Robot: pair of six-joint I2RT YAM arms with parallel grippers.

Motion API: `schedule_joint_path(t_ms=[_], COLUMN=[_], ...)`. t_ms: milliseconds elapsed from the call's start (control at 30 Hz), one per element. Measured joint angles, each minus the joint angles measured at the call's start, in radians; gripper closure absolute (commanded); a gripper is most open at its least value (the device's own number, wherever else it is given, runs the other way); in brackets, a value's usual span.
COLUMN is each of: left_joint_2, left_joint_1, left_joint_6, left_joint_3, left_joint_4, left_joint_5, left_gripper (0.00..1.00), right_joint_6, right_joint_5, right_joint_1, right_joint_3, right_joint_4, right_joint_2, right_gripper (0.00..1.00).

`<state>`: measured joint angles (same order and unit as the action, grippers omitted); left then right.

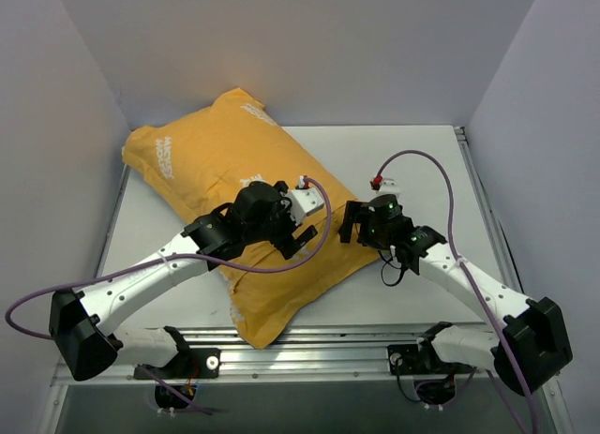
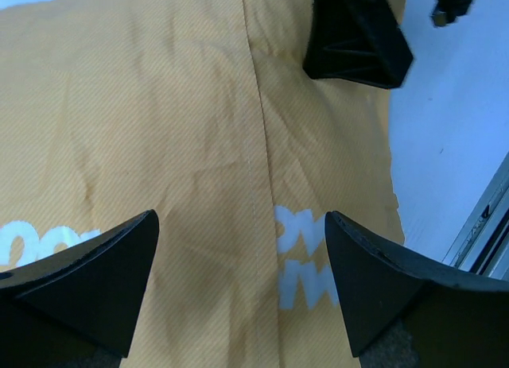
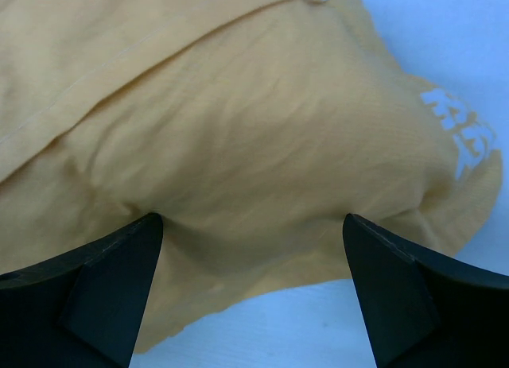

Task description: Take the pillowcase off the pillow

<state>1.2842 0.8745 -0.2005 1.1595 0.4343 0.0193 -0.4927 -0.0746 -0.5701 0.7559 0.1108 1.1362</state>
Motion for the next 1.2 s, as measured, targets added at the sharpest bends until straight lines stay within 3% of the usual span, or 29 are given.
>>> schedule_joint_path(t_ms=[233, 467, 933, 1200], left_joint_2=[0.064, 0.127, 0.220, 0.266], left_joint_1=[0.025, 0.029, 0.048, 0.044], left_joint_6=[-0.077, -0.126, -0.176, -0.187], left_joint_3=[0.027, 0.032, 0.034, 0.071], left_joint_4=[0.000, -0.022, -0.248, -0.319], left_joint_5=[-0.066, -0.133, -0.483, -0.575], left_gripper=[0.06, 0.06, 0.05, 0.06], right_joint_6=[0.021, 0.054, 0.055, 0.048], right_joint_5=[0.041, 0.043, 0.048, 0.072], right_joint_1=[0.150, 0.171, 0.183, 0.183], right_joint_3=[0.006, 0.057, 0.057, 0.057], right_joint_4=[-0.111, -0.130, -0.173, -0.175], right_joint_2=[0.136, 0.198, 0.197, 0.177], right_gripper=[0.10, 0.10, 0.11, 0.11])
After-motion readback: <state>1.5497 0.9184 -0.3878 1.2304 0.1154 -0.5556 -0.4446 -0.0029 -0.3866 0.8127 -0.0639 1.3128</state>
